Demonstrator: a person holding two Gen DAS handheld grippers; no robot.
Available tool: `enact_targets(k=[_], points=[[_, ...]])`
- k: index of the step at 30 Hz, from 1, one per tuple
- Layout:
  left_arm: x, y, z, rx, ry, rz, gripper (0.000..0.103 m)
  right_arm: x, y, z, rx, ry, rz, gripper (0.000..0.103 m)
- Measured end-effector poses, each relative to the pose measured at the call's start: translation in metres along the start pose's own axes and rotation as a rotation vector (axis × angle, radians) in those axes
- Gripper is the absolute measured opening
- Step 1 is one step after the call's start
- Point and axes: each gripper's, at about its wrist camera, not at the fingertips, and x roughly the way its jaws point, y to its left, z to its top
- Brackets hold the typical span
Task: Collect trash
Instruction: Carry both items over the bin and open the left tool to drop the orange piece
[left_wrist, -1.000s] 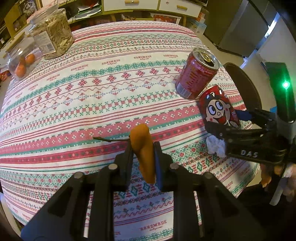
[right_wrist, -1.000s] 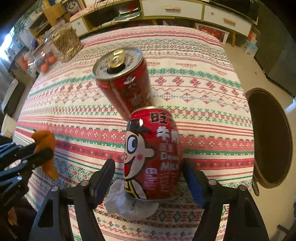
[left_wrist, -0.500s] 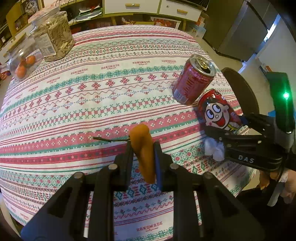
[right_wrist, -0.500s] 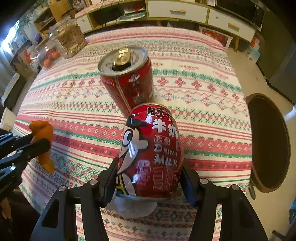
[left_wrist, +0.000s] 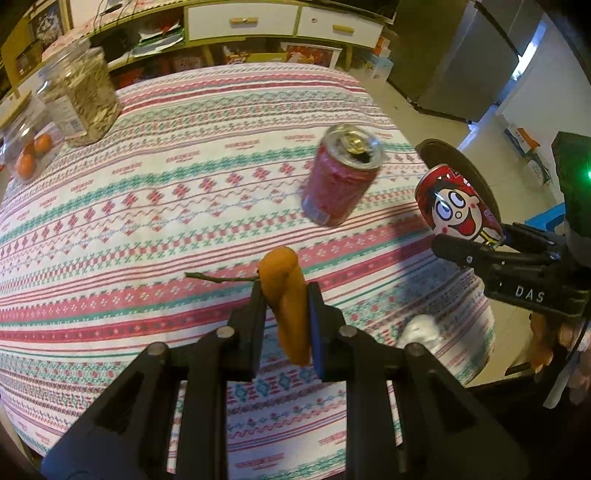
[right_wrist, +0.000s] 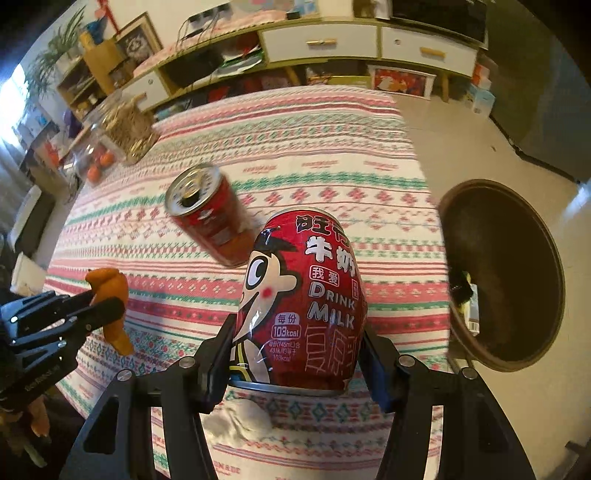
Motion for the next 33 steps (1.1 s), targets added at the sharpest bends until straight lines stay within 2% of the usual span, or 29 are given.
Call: enact_targets(k=[8, 15, 23, 27, 31, 33], points=[[0.0, -0.046, 0.017, 0.067, -0.027, -0.042, 0.023, -0.022, -0.045, -0.001, 0.085, -0.029, -0.001, 0.061], [0.007, -0.099, 0.037, 0.124, -0.05, -0.106, 0.023, -0.04, -0.112, -0.003, 0.183, -0.054, -0.053, 0.061], [0.043, -0.168, 0.065, 0.203, -0.026, -0.169, 0.023, -0.054, -0.195, -0.024, 0.289, -0.053, -0.111, 0.061], [0.066, -0.2, 0.082, 0.201, -0.008, -0.211, 0.023, -0.058, -0.222, -0.034, 0.313, -0.045, -0.13, 0.061], [0.082, -0.227, 0.093, 0.228, -0.013, -0.221, 0.024, -0.06, -0.244, -0.04, 0.343, -0.043, -0.134, 0.061], [0.086, -0.235, 0.096, 0.231, -0.02, -0.249, 0.028, -0.059, -0.253, -0.041, 0.361, -0.044, -0.133, 0.061]])
